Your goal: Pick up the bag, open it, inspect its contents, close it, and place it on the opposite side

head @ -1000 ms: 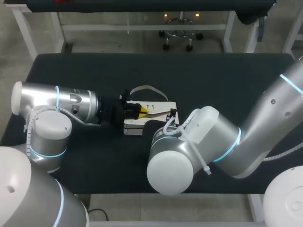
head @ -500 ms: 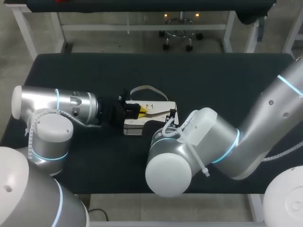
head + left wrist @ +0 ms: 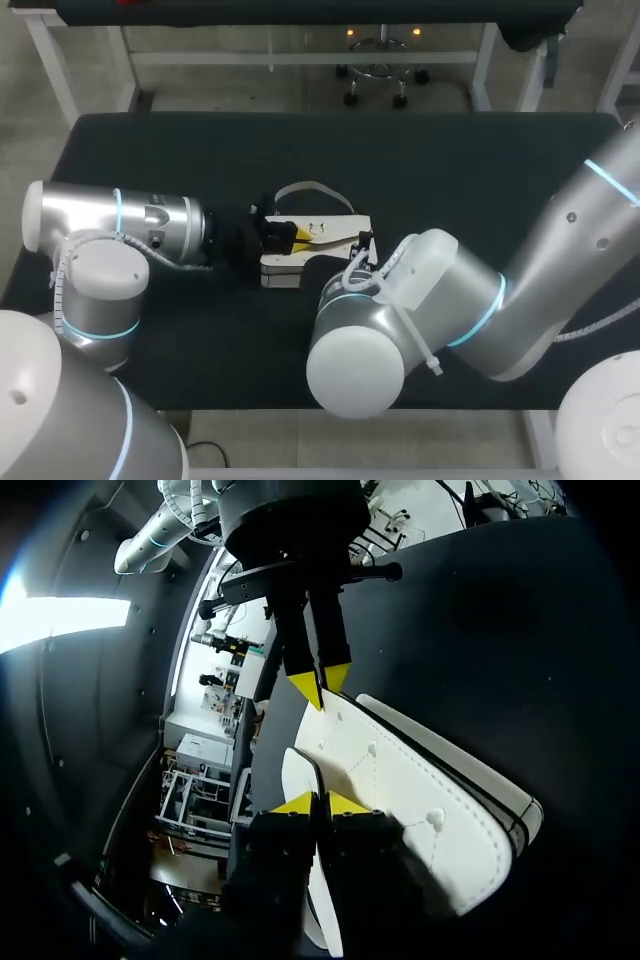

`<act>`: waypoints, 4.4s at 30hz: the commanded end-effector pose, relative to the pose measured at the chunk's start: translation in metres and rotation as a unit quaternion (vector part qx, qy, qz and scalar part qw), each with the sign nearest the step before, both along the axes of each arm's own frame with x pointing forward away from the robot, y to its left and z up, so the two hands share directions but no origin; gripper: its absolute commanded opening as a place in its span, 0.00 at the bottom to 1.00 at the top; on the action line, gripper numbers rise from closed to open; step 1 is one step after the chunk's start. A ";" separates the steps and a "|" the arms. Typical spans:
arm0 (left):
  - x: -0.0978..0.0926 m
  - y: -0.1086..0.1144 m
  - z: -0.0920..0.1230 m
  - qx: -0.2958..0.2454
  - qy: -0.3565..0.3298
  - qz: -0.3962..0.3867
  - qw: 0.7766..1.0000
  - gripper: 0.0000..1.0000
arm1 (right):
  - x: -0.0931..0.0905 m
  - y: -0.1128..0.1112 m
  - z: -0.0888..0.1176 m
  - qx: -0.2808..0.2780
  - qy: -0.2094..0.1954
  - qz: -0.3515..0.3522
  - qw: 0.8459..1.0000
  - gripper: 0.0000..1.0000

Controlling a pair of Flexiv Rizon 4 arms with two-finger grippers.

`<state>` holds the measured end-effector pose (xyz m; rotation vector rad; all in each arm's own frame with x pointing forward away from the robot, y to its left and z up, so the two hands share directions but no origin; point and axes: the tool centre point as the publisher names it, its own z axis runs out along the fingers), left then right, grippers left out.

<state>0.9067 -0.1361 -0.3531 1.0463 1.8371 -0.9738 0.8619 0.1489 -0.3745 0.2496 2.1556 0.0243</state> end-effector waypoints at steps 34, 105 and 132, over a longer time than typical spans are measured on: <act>0.010 0.002 0.004 -0.017 0.002 0.027 0.999 0.07 | -0.001 -0.003 -0.005 0.057 -0.028 0.086 0.994 0.00; 0.006 0.002 0.003 -0.036 0.063 0.065 0.995 0.47 | -0.001 -0.003 -0.005 0.057 -0.028 0.086 0.994 0.00; 0.005 0.003 -0.006 -0.029 0.094 0.081 0.992 0.00 | -0.001 -0.003 -0.005 0.057 -0.028 0.086 0.994 0.00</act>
